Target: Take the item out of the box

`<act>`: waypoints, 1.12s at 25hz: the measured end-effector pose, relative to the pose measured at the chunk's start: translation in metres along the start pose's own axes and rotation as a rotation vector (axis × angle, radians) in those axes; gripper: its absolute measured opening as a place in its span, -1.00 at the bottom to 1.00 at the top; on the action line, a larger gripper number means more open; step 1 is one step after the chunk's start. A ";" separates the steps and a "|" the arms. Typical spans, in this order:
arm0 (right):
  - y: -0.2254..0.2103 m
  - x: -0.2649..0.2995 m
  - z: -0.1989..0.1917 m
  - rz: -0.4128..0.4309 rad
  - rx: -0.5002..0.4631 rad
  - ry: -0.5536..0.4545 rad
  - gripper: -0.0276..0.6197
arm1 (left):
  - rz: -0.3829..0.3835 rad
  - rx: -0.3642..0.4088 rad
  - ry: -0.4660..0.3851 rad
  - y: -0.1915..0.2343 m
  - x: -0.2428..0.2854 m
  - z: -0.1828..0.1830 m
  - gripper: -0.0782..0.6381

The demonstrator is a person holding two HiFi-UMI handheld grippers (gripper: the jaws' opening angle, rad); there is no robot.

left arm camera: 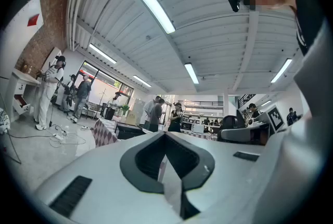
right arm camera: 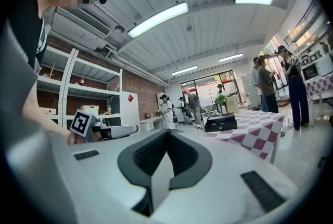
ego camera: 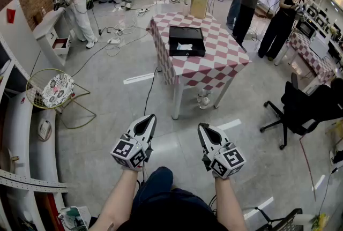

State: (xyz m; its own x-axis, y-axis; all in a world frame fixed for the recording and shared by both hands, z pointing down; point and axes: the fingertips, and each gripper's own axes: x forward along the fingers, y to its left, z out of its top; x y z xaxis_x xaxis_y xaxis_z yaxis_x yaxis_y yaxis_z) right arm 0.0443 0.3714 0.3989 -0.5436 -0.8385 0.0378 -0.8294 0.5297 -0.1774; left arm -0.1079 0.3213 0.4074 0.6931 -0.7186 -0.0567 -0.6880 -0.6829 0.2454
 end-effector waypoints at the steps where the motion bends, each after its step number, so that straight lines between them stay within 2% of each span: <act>1: -0.004 0.003 0.000 -0.002 0.002 0.002 -0.91 | 0.003 0.004 0.000 0.003 0.003 -0.001 -0.78; 7: -0.026 0.027 0.005 -0.018 -0.003 -0.008 -0.91 | 0.000 0.024 0.004 0.024 0.034 0.004 -0.78; 17: -0.059 0.071 0.013 -0.032 0.000 -0.003 -0.91 | -0.036 0.017 0.031 0.050 0.085 0.007 -0.78; 28: -0.095 0.135 0.020 -0.083 -0.014 -0.024 -0.91 | -0.069 0.036 0.022 0.100 0.139 0.019 -0.78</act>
State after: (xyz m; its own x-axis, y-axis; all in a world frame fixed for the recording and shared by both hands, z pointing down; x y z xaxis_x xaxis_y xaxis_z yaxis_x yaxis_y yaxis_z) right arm 0.0524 0.2051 0.4014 -0.4697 -0.8824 0.0278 -0.8734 0.4599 -0.1604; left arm -0.0844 0.1509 0.4056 0.7438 -0.6665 -0.0506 -0.6451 -0.7356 0.2067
